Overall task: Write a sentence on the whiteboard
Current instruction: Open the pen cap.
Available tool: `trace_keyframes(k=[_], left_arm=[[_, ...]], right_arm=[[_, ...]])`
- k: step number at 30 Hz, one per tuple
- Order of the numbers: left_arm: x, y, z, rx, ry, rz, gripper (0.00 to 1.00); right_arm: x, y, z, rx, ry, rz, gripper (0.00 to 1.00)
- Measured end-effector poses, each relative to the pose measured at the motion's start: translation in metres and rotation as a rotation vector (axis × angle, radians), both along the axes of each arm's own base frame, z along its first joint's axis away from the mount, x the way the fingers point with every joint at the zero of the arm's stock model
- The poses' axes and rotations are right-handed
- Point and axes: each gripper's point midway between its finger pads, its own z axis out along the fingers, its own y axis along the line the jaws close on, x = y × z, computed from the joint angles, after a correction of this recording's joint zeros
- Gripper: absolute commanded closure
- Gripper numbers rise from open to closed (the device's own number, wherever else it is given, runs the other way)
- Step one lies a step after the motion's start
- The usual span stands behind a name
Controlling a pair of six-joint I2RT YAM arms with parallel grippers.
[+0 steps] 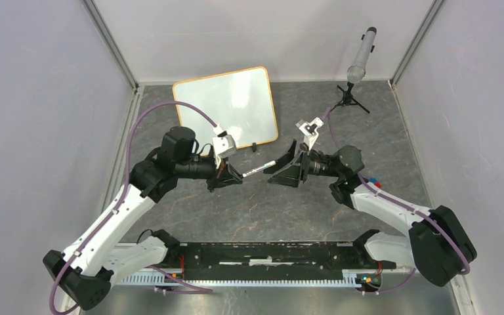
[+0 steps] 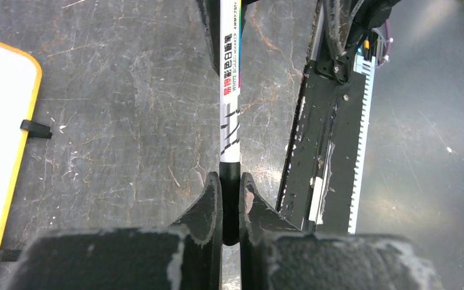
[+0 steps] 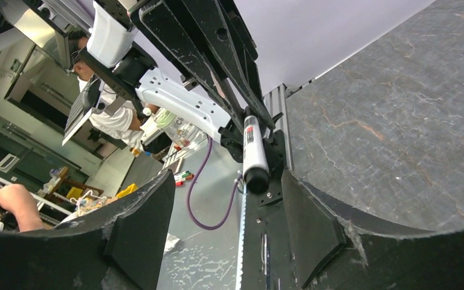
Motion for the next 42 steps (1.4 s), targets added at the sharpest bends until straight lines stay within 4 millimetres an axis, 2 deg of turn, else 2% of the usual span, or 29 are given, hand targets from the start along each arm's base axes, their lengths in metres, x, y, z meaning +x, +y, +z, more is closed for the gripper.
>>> trace_keyframes(k=[8, 15, 20, 42], left_arm=[[-0.012, 0.002, -0.006, 0.065, -0.003, -0.066, 0.98], [-0.014, 0.003, -0.003, 0.106, -0.027, -0.112, 0.98], [-0.017, 0.004, -0.008, 0.127, -0.020, -0.131, 0.98], [-0.022, 0.002, -0.019, 0.171, 0.003, -0.161, 0.98]], right_arm=[[-0.006, 0.011, 0.002, -0.001, -0.015, 0.038, 0.37], [-0.010, 0.019, -0.007, -0.036, -0.024, 0.063, 0.38], [-0.010, 0.024, -0.008, -0.045, -0.034, 0.074, 0.35], [-0.020, 0.038, -0.019, -0.092, -0.032, 0.125, 0.49]])
